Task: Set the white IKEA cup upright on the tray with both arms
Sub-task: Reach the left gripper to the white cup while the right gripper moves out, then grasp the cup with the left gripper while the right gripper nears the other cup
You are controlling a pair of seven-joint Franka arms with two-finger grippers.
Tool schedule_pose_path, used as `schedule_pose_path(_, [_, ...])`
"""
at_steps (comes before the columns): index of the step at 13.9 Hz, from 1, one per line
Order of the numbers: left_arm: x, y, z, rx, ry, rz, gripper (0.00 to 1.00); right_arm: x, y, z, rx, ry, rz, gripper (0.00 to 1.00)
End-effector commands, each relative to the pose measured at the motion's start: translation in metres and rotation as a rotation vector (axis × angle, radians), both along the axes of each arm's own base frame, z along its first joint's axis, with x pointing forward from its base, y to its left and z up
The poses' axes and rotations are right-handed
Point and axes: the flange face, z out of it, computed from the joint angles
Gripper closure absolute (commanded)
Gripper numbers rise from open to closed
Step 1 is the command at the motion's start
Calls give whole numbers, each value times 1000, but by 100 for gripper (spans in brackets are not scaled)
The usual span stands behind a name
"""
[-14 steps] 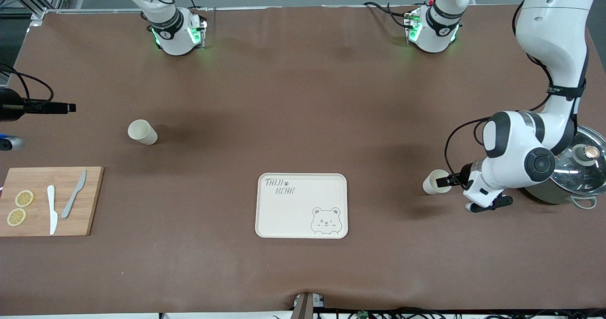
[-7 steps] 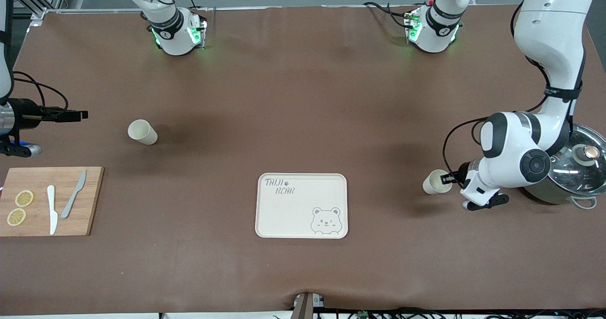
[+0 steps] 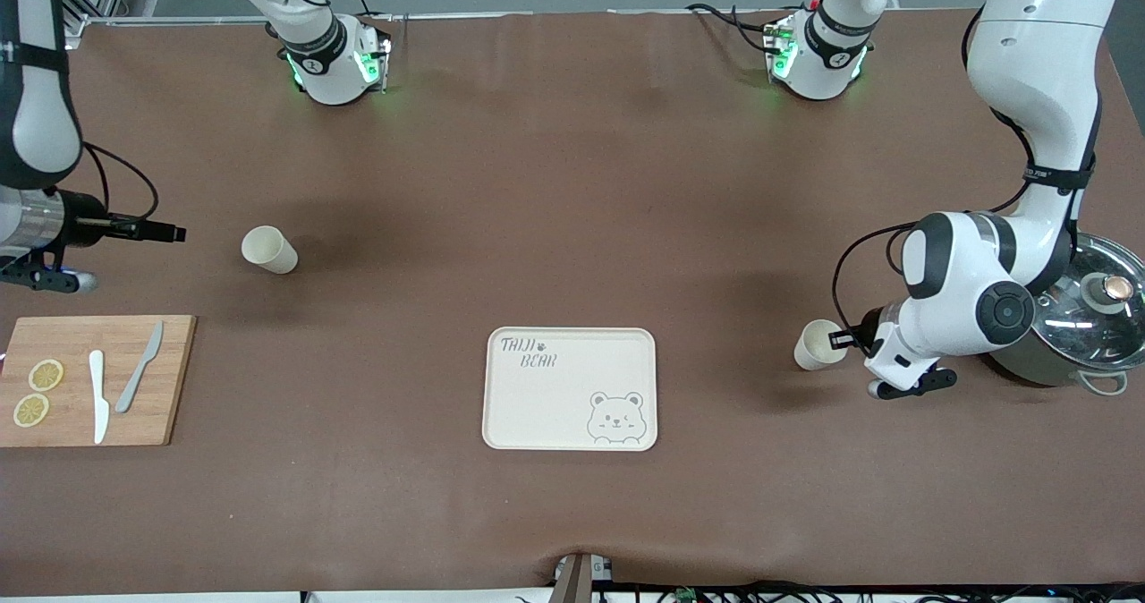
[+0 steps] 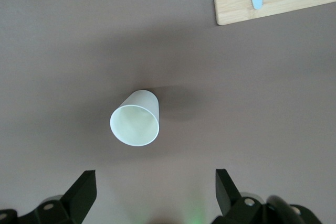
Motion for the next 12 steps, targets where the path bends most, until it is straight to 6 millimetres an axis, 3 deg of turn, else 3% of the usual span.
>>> schedule_pose_path(1, [5,-28,47,-3,-65,-27,100,-24,8,-9,39,-15,67,0])
schedule_pose_path(4, [9,-81,85,-15,-87,-29,100,-39,8,-37,44,-43,108,0])
schedule_pose_path(6, [15,-110,99,-20,-102,9,100,-38,6,-34,31,-74,105,0])
schedule_pose_path(9, [17,-143,105,-30,-117,29,100,-22,11,-22,18,-106,115,0])
schedule_pose_path(12, [4,-189,98,-25,-100,86,100,-17,15,-37,25,-86,123,0])
